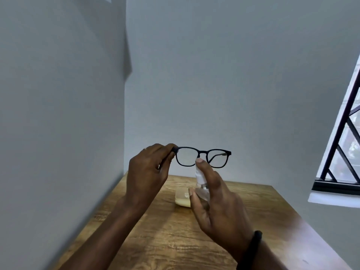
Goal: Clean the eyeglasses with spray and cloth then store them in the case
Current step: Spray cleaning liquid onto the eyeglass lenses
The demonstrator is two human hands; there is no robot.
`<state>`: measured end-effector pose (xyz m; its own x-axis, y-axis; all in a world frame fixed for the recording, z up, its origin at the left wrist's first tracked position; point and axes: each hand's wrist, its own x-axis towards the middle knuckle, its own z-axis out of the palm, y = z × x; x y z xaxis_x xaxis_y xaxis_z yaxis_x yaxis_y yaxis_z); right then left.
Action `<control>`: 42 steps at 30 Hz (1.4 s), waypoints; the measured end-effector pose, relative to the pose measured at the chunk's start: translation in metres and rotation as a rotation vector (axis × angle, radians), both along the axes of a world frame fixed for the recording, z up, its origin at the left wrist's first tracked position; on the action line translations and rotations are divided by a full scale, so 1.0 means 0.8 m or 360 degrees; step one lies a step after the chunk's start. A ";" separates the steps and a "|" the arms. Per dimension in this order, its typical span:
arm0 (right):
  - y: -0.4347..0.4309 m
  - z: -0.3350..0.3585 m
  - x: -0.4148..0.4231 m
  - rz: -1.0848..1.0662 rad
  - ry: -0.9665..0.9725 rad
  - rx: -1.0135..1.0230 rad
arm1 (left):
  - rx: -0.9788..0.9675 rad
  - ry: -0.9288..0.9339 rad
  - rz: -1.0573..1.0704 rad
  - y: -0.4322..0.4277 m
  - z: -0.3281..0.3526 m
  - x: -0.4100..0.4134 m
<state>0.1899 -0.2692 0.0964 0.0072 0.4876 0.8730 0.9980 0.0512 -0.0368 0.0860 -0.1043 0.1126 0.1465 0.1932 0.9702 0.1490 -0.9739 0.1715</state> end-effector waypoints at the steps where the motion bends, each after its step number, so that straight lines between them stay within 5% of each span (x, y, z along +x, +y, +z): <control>1: 0.002 0.001 -0.001 -0.0005 0.0001 0.0004 | 0.0004 -0.0002 0.0013 0.002 0.001 -0.002; 42: -0.056 -0.012 0.041 -0.0186 0.0251 0.0144 | -0.0086 0.0008 -0.0014 0.007 -0.020 0.004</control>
